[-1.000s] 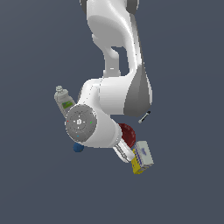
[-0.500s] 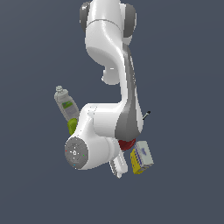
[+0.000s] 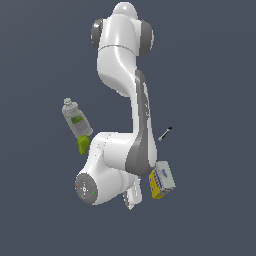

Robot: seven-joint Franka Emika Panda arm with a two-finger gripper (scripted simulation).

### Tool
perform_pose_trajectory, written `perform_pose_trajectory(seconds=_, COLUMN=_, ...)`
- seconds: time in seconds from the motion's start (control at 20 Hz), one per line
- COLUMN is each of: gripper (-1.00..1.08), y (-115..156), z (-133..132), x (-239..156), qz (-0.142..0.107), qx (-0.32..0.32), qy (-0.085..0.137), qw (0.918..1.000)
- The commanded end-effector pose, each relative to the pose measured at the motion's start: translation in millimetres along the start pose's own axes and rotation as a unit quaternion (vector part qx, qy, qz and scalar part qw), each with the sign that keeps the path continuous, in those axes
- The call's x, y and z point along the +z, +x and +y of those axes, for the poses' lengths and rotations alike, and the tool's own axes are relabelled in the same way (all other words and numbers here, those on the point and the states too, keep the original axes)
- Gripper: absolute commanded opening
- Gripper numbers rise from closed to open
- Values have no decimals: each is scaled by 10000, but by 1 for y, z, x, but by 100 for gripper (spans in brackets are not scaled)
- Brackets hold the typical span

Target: Pick up a designated object from a clutter of objects.

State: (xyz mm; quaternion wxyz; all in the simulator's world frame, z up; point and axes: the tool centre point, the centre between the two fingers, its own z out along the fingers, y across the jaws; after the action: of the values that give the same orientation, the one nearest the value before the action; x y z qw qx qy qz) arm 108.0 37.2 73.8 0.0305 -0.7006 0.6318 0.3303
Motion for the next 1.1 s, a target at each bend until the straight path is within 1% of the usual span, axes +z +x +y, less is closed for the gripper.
perform_pose_trajectory(seconds=0.0, gripper=28, y=2, z=-2, x=4, qz=-57, qx=130, qy=-23, qw=9999)
perform_pose_trajectory(seconds=0.45, gripper=28, y=3, z=-4, x=9, qz=-87, qx=202, qy=-42, qw=9997)
perform_pose_trajectory(seconds=1.05, gripper=28, y=2, z=-3, x=37, qz=-92, qx=225, qy=-44, qw=9997)
